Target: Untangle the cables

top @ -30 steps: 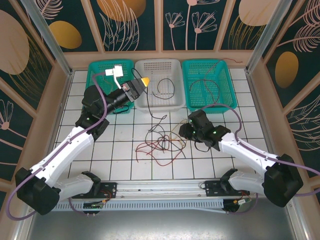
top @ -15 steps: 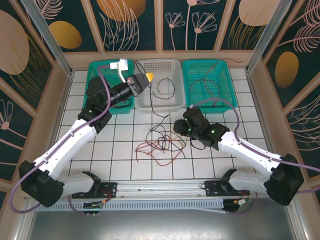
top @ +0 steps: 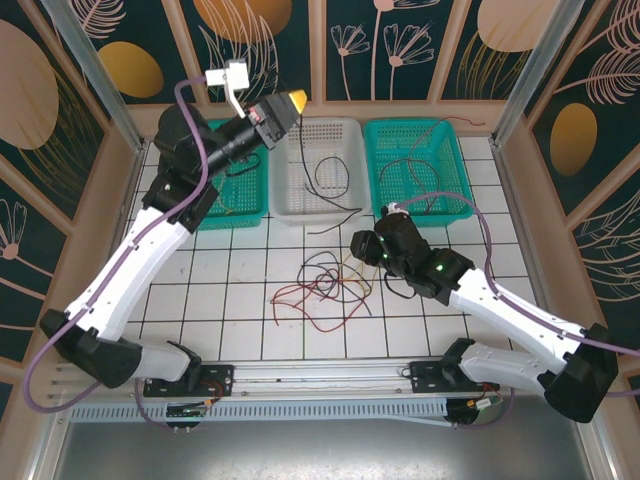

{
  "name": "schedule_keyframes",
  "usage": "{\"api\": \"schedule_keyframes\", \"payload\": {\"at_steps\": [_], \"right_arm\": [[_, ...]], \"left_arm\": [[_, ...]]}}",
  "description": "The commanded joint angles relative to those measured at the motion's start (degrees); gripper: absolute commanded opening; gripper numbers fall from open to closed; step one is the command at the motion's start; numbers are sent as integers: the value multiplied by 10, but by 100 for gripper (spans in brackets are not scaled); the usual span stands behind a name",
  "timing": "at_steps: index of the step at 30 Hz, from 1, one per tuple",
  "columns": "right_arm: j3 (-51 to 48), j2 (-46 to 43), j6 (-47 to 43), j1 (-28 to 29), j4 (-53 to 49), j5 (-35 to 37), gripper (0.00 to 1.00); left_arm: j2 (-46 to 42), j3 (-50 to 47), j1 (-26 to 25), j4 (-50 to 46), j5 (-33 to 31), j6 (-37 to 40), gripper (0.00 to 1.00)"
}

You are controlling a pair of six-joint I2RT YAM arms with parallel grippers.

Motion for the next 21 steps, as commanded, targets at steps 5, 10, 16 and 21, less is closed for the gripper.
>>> {"api": "schedule_keyframes", "payload": {"at_steps": [5,10,16,21], "right_arm": [[3,-26,8,2,-12,22,44],[-3,-37,11,3,-16,17,44],[8,-37,8,3,-30,14,45],[7,-17,3,3,-15,3,49]], "left_arm": [[137,141,39,-79,-62,70,0],[237,183,70,-70,-65,66,0],[309,181,76,-97,-23,90,71],[232,72,76,-84,-54,103,81]]}}
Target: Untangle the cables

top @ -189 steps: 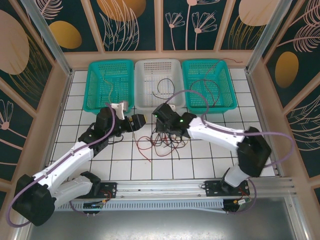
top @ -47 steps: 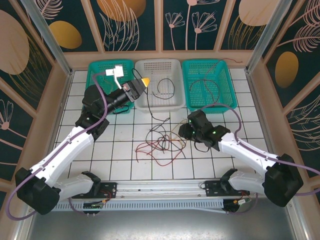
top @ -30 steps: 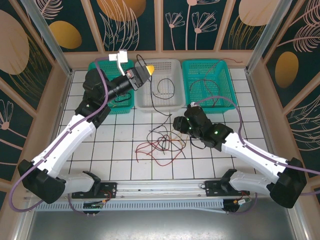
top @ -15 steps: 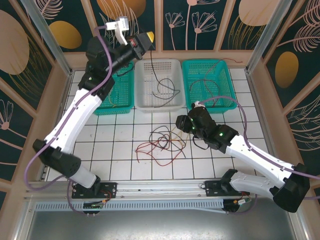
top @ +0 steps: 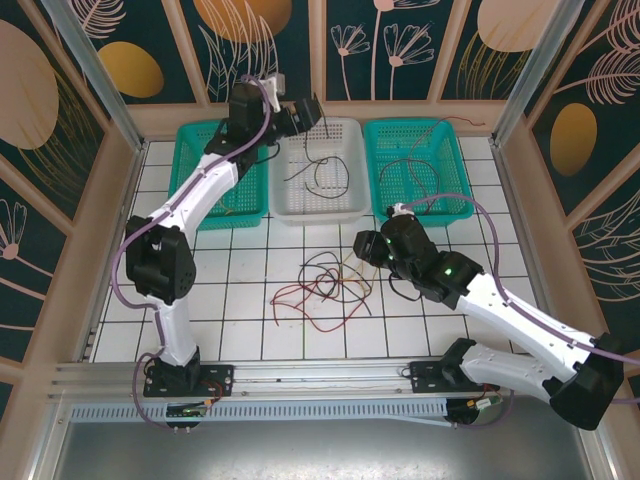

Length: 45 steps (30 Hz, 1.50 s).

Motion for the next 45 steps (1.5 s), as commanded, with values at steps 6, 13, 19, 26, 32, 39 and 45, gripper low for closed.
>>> {"api": "schedule_keyframes", "payload": {"at_steps": [6,13,19,26,32,39,45], "right_arm": [[11,63,2,7,39,-14,52],[27,92,-12,10,59,-9,56],[39,105,-20,-5,49,-15,57],[63,100,-29,-13,23,-1,57],[63,97,-17,-11,24,-7,57],[57,101,-12,-8,31,-20,57],[74,147,-23,15,26,-49,56]], "left_arm": [[-208,-170,-1,-16,-11,52,83],[-266,-309,-1,-55,4,73,80],[-199,-256,-1,-42,25,46,74],[-74,-56,-2,-128,11,64,80],[-75,-38,-1,-146,-20,87,95],[-121,-75,-1,-149,-30,100,99],[-277,-265,-1,-91,2,73,88]]}}
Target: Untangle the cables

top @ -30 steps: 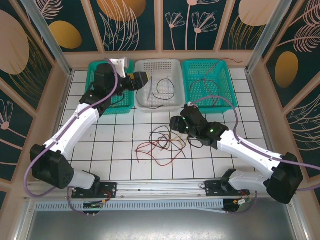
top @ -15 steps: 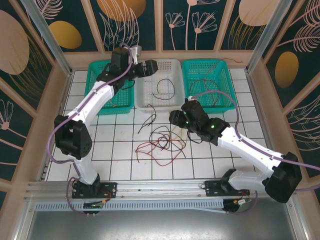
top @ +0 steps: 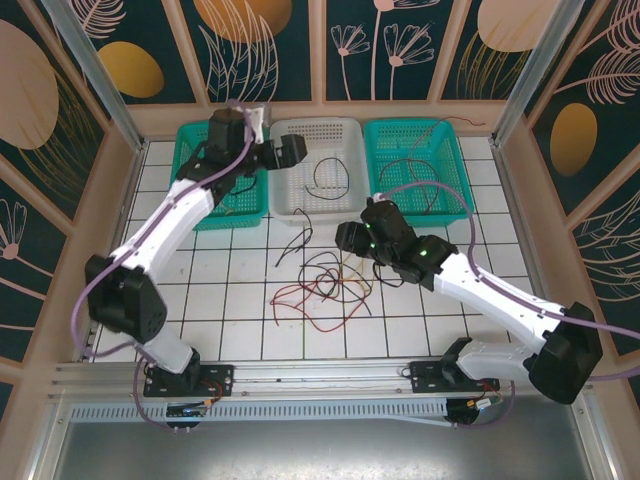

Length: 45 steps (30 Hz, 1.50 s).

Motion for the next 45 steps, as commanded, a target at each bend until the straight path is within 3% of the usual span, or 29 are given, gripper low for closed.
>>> {"api": "schedule_keyframes", "payload": {"at_steps": [1,7,14,21,23,25,28,32,37,41,45], "right_arm": [[25,40,-3,25,-15,-4,55],[44,80,10,48,-15,31,54],[50,86,23,46,-15,32,53],[19,44,43,46,-17,35,52],[15,37,45,45,-19,37,52],[18,34,47,45,-26,43,52],[20,25,48,46,-33,54,52],[17,5,48,43,-37,72,51],[16,-6,47,34,-33,73,51],[21,-10,53,34,-42,77,50],[2,-33,68,38,-47,85,50]], "left_arm": [[-93,-115,-1,37,33,-18,84],[-222,-349,-22,37,37,-21,71],[-170,-413,-72,74,-11,-22,68],[-69,-374,-72,101,-101,-3,55],[-38,-358,-72,101,-104,2,42],[-17,-341,-73,88,-94,1,18],[-35,-341,-73,91,-82,-6,0],[-92,-304,-73,52,-56,-2,0],[-137,-176,-73,25,-35,7,0],[-87,-49,-71,18,-47,26,0],[18,104,-56,-2,-51,37,0]]}}
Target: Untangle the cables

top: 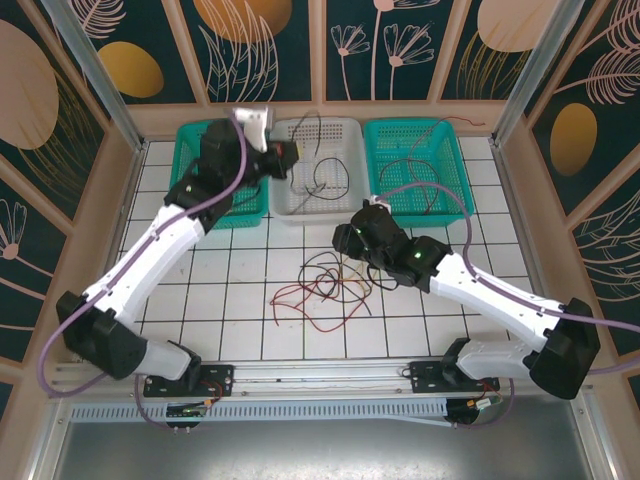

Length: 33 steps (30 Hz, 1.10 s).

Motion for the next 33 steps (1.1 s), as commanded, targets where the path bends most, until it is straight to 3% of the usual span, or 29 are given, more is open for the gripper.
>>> {"api": "schedule_keyframes", "payload": {"at_steps": [1,5,6,7,8,9,13,20,26,33], "right_arm": [[-20,-35,26,3,-22,28,50],[-39,-68,42,4,-39,37,50],[-42,-74,43,4,-43,37,50],[-46,-78,44,4,-46,35,51],[-49,-79,44,4,-49,33,52],[-52,-77,44,4,-51,29,53],[-58,-46,49,4,-60,28,54],[-51,45,16,-8,13,-30,54],[-10,148,-5,-10,14,-58,53],[7,162,-48,54,14,-65,56]], "left_arm": [[90,87,18,-27,-4,17,0],[188,150,44,8,21,-18,0],[205,155,48,17,35,-25,6],[224,163,51,13,36,-31,27],[237,168,52,6,35,-35,42],[243,165,52,3,43,-35,50],[182,49,52,72,62,-65,62],[2,-137,51,77,69,-59,63],[-162,-318,52,43,81,-61,59],[-290,-472,51,-10,84,-95,59]]}}
